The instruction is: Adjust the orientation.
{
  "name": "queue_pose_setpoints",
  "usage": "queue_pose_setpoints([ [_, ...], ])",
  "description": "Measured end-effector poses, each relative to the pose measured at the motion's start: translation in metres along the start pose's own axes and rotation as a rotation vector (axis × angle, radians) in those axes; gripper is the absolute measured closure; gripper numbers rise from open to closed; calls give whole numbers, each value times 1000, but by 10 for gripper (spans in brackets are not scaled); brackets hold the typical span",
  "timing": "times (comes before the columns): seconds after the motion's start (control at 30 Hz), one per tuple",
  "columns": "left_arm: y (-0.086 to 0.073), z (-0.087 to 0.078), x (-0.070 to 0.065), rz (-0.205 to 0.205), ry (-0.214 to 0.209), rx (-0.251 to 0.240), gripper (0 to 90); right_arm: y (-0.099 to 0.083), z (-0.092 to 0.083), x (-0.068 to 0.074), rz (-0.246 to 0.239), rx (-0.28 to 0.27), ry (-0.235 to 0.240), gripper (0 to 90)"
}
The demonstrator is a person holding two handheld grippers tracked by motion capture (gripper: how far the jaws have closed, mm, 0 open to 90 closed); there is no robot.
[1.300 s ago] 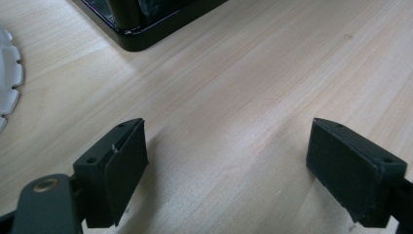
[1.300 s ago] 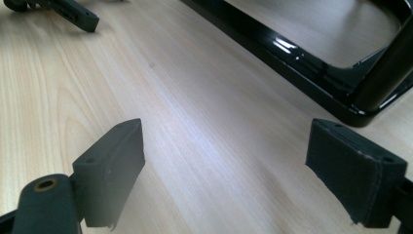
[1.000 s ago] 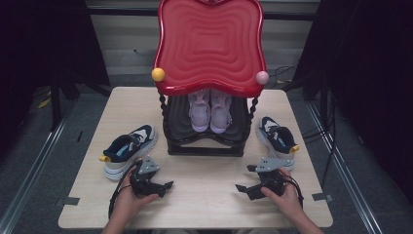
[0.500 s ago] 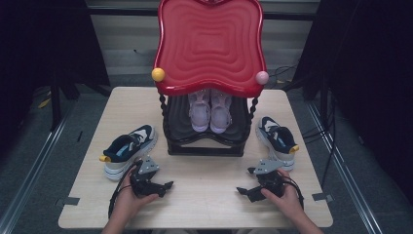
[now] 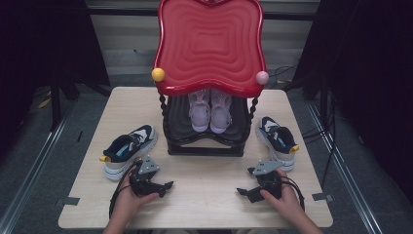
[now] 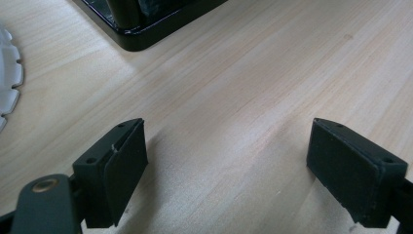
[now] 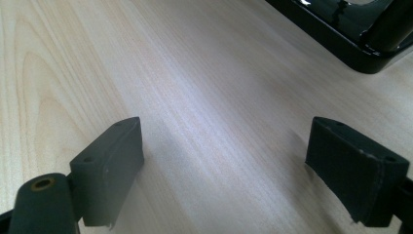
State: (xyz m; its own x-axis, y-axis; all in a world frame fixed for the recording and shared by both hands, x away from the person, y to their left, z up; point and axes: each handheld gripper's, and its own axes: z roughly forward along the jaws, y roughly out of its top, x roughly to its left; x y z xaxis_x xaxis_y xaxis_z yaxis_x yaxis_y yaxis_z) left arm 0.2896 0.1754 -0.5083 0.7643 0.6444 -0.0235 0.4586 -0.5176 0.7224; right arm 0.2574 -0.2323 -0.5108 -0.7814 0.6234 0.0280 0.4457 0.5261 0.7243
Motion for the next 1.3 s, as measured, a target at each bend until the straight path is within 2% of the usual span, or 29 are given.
queue_pose_setpoints([
  [0.17,4,0,-1,-6,5,29,158,0,0,0,0,0,0,130],
  [0.27,8,-2,-1,-16,-12,52,167,0,0,0,0,0,0,130],
  [0.3,9,-3,-1,-29,-19,56,170,0,0,0,3,2,-2,130],
  [0.5,18,-11,1,-26,-21,66,187,0,0,0,3,2,-1,130],
  [0.77,30,-20,0,24,-21,86,188,0,0,0,5,2,-1,130],
  [0.93,37,-27,3,30,-34,98,188,0,0,0,5,2,-1,130],
  [1.03,42,-31,4,46,-19,105,188,0,0,0,5,2,-1,130],
  [1.17,46,-36,6,49,-33,130,188,0,0,0,5,2,-1,130],
  [1.2,48,-37,7,62,-18,135,188,0,0,0,5,2,-1,130],
  [1.3,51,-42,9,69,-18,140,188,0,0,0,5,2,-1,130],
])
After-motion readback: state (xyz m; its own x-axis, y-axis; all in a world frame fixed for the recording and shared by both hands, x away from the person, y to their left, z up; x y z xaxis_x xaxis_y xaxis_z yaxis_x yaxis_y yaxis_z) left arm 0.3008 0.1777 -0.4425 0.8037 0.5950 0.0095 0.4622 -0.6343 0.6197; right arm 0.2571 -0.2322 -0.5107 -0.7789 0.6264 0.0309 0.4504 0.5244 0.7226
